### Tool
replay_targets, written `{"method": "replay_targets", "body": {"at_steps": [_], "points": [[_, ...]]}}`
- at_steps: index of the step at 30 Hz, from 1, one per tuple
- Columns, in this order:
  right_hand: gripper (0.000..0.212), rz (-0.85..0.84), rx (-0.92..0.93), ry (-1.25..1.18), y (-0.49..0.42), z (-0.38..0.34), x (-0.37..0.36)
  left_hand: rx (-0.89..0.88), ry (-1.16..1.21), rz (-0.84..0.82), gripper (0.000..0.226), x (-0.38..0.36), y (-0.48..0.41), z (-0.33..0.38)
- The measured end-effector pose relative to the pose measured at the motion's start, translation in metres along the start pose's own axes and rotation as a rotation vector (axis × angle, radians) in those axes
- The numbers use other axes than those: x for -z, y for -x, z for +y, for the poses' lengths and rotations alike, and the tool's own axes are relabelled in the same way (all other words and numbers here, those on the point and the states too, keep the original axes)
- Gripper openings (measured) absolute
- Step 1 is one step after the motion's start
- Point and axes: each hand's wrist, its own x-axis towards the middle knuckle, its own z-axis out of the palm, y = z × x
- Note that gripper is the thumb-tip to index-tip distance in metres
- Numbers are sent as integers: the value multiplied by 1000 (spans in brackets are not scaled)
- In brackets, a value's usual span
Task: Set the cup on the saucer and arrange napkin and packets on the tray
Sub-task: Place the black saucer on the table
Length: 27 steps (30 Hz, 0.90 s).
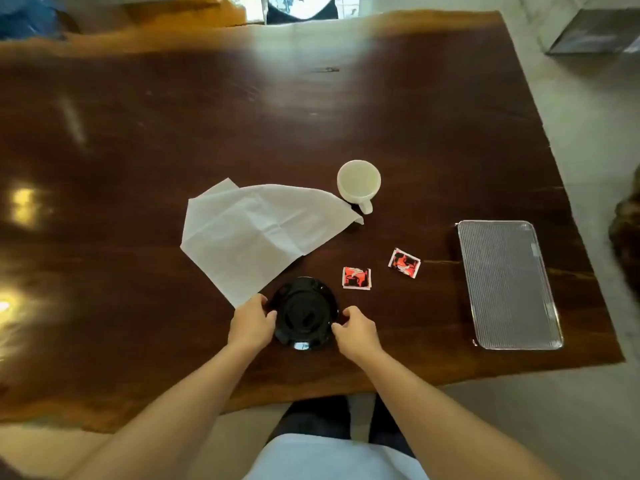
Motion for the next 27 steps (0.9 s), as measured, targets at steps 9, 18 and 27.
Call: {"method": "replay_targets", "body": {"at_steps": [9, 18, 27], "points": [[20, 9, -10, -19, -22, 9, -17, 55, -15, 1, 32, -17, -11, 2], [20, 81, -25, -33, -2, 43, 37, -26, -43, -107, 29, -35, 7, 49], [3, 183, -73, -19, 12, 94, 126, -47, 20, -270, 19, -83, 34, 130]]}}
